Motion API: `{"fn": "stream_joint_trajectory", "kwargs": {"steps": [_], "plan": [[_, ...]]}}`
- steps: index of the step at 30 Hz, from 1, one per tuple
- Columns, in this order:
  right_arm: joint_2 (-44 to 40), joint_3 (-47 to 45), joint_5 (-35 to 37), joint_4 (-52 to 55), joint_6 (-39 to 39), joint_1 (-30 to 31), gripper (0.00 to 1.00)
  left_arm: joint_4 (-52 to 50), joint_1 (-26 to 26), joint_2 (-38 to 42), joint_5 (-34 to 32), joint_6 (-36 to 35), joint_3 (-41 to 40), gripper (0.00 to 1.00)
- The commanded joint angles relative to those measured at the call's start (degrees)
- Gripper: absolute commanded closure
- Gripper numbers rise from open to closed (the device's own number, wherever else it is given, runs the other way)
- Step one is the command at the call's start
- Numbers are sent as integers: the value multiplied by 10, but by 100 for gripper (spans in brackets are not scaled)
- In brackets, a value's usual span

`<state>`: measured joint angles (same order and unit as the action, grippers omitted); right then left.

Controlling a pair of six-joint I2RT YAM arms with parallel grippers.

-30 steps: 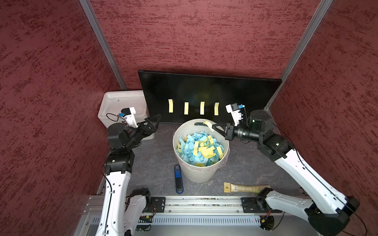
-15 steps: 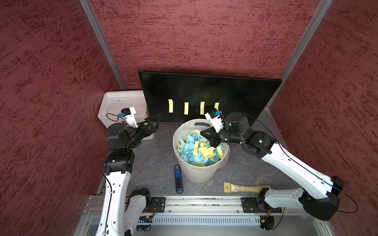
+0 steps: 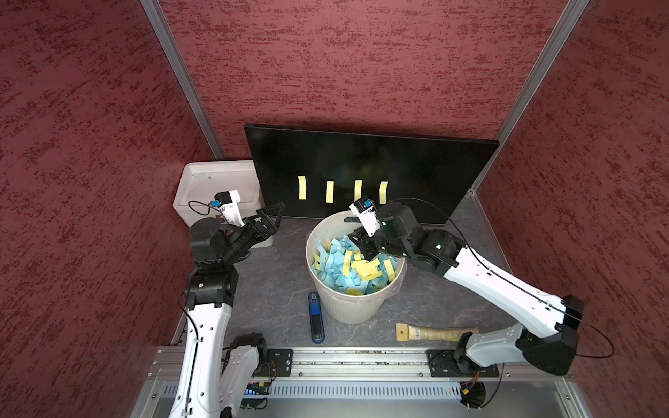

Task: Remove the sticky note from the monitor
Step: Place the sticky note in the trash bin, then tear off the sticky note from the monitor.

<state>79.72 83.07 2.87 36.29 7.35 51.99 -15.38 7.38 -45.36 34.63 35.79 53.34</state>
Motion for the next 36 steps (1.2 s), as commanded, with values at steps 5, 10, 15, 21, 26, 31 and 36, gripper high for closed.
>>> {"fn": "stream_joint_trajectory", "kwargs": {"steps": [5, 10, 15, 21, 26, 31, 36], "plan": [[-24, 2, 52, -26, -12, 4, 64, 20, -4, 1, 12, 5, -5, 0], [-76, -47, 74, -80, -19, 4, 50, 30, -7, -15, 43, 16, -1, 0], [-151, -111, 102, -146, -20, 4, 33, 42, -13, -51, 86, 37, 14, 0], [-224, -167, 142, -193, -16, 3, 4, 64, -34, -82, 107, 64, 20, 0], [-275, -208, 175, -225, -14, 3, 2, 47, -74, -103, 78, 58, 39, 0], [-311, -236, 196, -240, -10, 2, 2, 41, -117, -114, 14, 55, 51, 2], [-333, -253, 204, -240, 4, 2, 2, 50, -150, -127, -46, 52, 57, 15]]}}
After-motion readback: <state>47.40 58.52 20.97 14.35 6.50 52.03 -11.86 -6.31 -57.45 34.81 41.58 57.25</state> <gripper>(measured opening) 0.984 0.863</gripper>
